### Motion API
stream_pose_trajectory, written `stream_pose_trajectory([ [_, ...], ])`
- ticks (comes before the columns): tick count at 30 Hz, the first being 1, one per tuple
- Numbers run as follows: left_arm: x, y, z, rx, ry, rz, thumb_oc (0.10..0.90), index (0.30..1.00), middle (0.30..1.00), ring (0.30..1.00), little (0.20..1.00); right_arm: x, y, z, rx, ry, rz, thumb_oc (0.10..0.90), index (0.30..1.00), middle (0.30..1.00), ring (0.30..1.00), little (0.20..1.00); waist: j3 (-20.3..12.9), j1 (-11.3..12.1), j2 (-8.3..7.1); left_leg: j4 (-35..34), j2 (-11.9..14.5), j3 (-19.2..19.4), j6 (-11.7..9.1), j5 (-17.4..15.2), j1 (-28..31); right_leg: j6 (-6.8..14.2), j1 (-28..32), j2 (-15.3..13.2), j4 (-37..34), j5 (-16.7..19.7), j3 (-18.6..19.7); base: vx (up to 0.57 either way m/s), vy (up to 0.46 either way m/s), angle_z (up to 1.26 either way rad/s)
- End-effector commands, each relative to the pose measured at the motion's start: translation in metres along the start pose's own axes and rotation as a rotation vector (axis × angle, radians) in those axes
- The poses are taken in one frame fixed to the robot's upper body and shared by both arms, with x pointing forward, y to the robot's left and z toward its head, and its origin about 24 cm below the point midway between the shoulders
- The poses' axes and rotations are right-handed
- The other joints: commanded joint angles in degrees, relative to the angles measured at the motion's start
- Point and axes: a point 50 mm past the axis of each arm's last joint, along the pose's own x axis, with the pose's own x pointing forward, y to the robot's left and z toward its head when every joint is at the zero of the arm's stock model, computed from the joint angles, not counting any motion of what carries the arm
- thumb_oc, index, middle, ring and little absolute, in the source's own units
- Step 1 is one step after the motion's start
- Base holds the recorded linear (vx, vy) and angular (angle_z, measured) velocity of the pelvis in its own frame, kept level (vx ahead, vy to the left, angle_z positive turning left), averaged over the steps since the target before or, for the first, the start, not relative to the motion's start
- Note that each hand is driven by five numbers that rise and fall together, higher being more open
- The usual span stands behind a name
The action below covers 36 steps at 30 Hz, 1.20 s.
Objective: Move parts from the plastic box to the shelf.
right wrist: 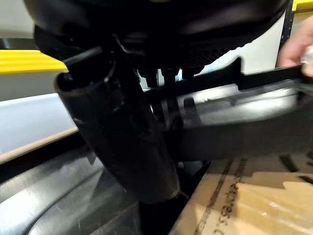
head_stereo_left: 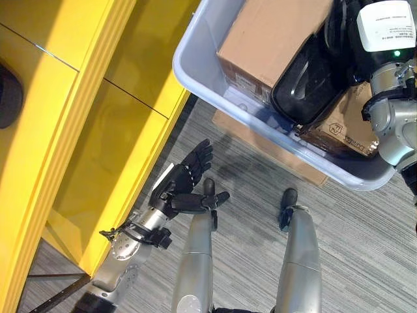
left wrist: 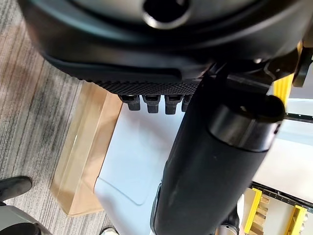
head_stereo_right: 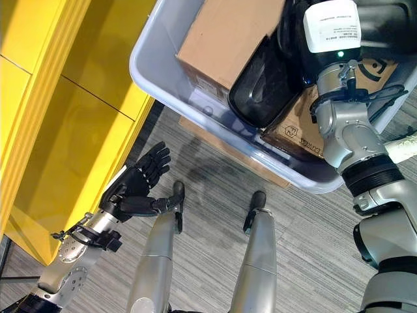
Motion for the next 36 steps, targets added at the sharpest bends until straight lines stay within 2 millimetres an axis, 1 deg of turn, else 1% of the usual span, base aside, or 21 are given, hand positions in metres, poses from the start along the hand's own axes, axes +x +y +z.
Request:
stream_pose_trajectory([
  [1,-0.005,-0.011,0.033,0.018,-0.195,-0.069,0.900,1.000,1.000,1.000,1.000,0.022,-0.053,-0.016,-0.032,0.044,-0.206,0.900,1.000,1.000,1.000,1.000,-0.76,0.79,1.51,7.45,-0.99,3.41,5.11,-12.24,0.95,-4.17,3.72,3.06,-0.68,-5.33,-0.03,0.01,-0.038,0.02],
  [6,-0.005,-0.010,0.032,0.025,-0.186,-0.072,0.900,1.000,1.000,1.000,1.000,0.021,-0.051,-0.019,-0.025,0.058,-0.194,0.900,1.000,1.000,1.000,1.000,-0.76,0.78,1.33,8.18,-0.82,3.39,5.25,-12.39,0.21,-4.21,3.30,3.00,-0.36,-5.30,-0.26,0.00,0.000,0.00],
  [7,-0.006,-0.010,0.032,0.032,-0.185,-0.070,0.900,1.000,1.000,1.000,1.000,0.020,-0.047,-0.022,-0.030,0.069,-0.184,0.900,1.000,1.000,1.000,1.000,-0.76,0.82,1.27,8.25,-0.67,3.45,5.35,-12.30,-0.11,-4.18,3.15,2.99,-0.63,-5.06,-0.43,0.00,0.000,0.00],
  [8,-0.006,-0.010,0.032,0.032,-0.187,-0.069,0.900,1.000,1.000,1.000,1.000,0.020,-0.047,-0.023,-0.029,0.071,-0.184,0.900,1.000,1.000,1.000,1.000,-0.76,0.82,1.29,8.28,-0.63,3.47,5.39,-12.27,-0.20,-4.16,3.09,2.94,-0.67,-5.00,-0.46,0.00,0.000,0.00],
  [15,-0.005,-0.008,0.033,0.040,-0.192,-0.066,0.900,1.000,1.000,1.000,1.000,0.020,-0.044,-0.026,-0.030,0.100,-0.176,0.900,1.000,1.000,1.000,1.000,-0.76,0.55,1.27,6.89,-0.15,3.69,5.19,-11.49,0.23,-3.92,3.55,2.89,-2.42,-4.20,-0.53,-0.02,0.005,-0.01],
  [17,-0.005,-0.008,0.035,0.041,-0.198,-0.066,0.900,1.000,1.000,1.000,1.000,0.019,-0.042,-0.031,-0.006,0.138,-0.171,0.900,1.000,1.000,1.000,1.000,-0.76,0.38,1.28,5.90,0.13,3.91,5.03,-11.01,0.68,-3.76,3.90,2.90,-3.31,-3.83,-0.61,-0.04,0.007,-0.02],
  [20,-0.004,-0.008,0.034,0.045,-0.201,-0.071,0.900,1.000,1.000,1.000,1.000,0.018,-0.038,-0.032,0.007,0.159,-0.172,0.900,1.000,1.000,1.000,1.000,-0.76,0.22,1.19,4.53,0.59,4.24,4.78,-10.43,1.45,-3.59,4.54,2.92,-4.63,-3.30,-0.75,-0.04,0.002,-0.02],
  [26,-0.001,-0.012,0.035,0.046,-0.211,-0.077,0.900,1.000,1.000,1.000,1.000,0.015,-0.032,-0.034,0.140,0.258,-0.223,0.900,1.000,1.000,1.000,1.000,-0.76,-0.51,1.26,0.92,1.53,5.36,4.21,-9.32,4.36,-3.00,6.59,3.28,-8.37,-2.00,-0.38,-0.03,0.029,-0.06],
  [27,-0.001,-0.012,0.035,0.044,-0.212,-0.077,0.900,1.000,1.000,1.000,1.000,0.014,-0.031,-0.033,0.155,0.259,-0.229,0.900,1.000,1.000,1.000,1.000,-0.76,-0.58,1.26,0.60,1.61,5.49,4.17,-9.22,4.66,-2.95,6.80,3.32,-8.71,-1.87,-0.35,-0.03,0.059,-0.07],
  [29,0.002,-0.015,0.035,0.038,-0.215,-0.078,0.900,1.000,1.000,1.000,1.000,0.013,-0.029,-0.027,0.245,0.263,-0.253,0.900,1.000,1.000,1.000,1.000,-0.76,-1.05,1.44,-1.10,1.93,6.14,3.96,-8.77,6.17,-2.57,7.74,3.46,-10.40,-1.27,0.01,-0.07,0.080,-0.09],
  [30,0.004,-0.015,0.038,0.041,-0.229,-0.078,0.900,1.000,1.000,1.000,1.000,0.014,-0.034,-0.024,0.299,0.263,-0.281,0.900,1.000,1.000,1.000,1.000,-0.76,-1.32,1.42,-2.15,2.03,6.74,4.19,-6.99,5.32,-2.81,6.78,3.47,-11.73,0.57,-0.21,-0.03,0.070,-0.08],
  [31,0.003,-0.016,0.036,0.033,-0.220,-0.077,0.900,1.000,1.000,1.000,1.000,0.013,-0.030,-0.023,0.311,0.264,-0.269,0.900,1.000,1.000,1.000,1.000,-0.76,-1.43,1.51,-2.12,1.98,6.54,3.84,-8.30,6.93,-2.35,8.18,3.56,-11.49,-0.69,0.19,-0.09,0.094,-0.08],
  [32,0.006,-0.017,0.038,0.032,-0.232,-0.073,0.900,1.000,1.000,1.000,1.000,0.013,-0.033,-0.018,0.369,0.261,-0.288,0.900,1.000,1.000,1.000,1.000,-0.76,-1.82,1.47,-3.35,2.12,7.19,4.02,-6.72,6.58,-2.46,7.52,3.49,-12.89,1.00,0.10,-0.01,0.093,-0.10],
  [36,0.011,-0.018,0.038,0.021,-0.239,-0.055,0.900,1.000,1.000,1.000,1.000,0.005,-0.027,0.000,0.454,0.206,-0.265,0.900,1.000,1.000,1.000,1.000,-0.76,-3.09,1.48,-5.64,2.09,8.21,3.80,-6.13,8.86,-1.86,8.94,3.45,-15.25,1.96,0.85,-0.03,0.109,-0.13],
])
